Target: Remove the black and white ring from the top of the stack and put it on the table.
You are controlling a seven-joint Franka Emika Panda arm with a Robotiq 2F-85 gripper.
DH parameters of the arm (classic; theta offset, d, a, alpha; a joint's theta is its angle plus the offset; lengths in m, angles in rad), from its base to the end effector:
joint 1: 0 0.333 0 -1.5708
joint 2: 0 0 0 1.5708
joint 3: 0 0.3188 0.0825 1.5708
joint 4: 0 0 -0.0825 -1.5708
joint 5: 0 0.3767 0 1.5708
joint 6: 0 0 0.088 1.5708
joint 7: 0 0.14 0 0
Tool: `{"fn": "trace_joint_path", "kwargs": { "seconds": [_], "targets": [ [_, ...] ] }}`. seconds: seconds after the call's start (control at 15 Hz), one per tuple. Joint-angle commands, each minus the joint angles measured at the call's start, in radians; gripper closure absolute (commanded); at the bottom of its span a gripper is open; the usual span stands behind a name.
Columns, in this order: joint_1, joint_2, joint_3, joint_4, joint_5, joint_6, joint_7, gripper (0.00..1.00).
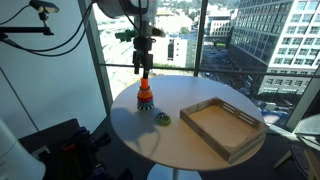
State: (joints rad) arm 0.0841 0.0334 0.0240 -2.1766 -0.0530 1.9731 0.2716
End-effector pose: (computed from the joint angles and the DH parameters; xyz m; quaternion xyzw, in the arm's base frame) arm 0.4950 0.0487 0.3337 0.9904 -0.0679 -0.1117 0.0445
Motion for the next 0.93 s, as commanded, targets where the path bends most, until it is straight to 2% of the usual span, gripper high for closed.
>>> {"fn": "trace_joint_path", "kwargs": {
  "seconds": [0.0,0.4,0.47,0.87],
  "targets": [
    [-0.002,-0.127,0.023,-0.056,-0.016,-0.021,-0.011,0.0],
    [-0.011,-0.24,0.04,-0.096,0.001,-0.012,-0.034,0.0],
    [-0.013,-0.2,0.044,-0.069,0.002,-0.012,-0.008,0.0],
    [-0.013,-0.197,0.045,-0.074,0.002,-0.011,-0.008,0.0]
  ]
}}
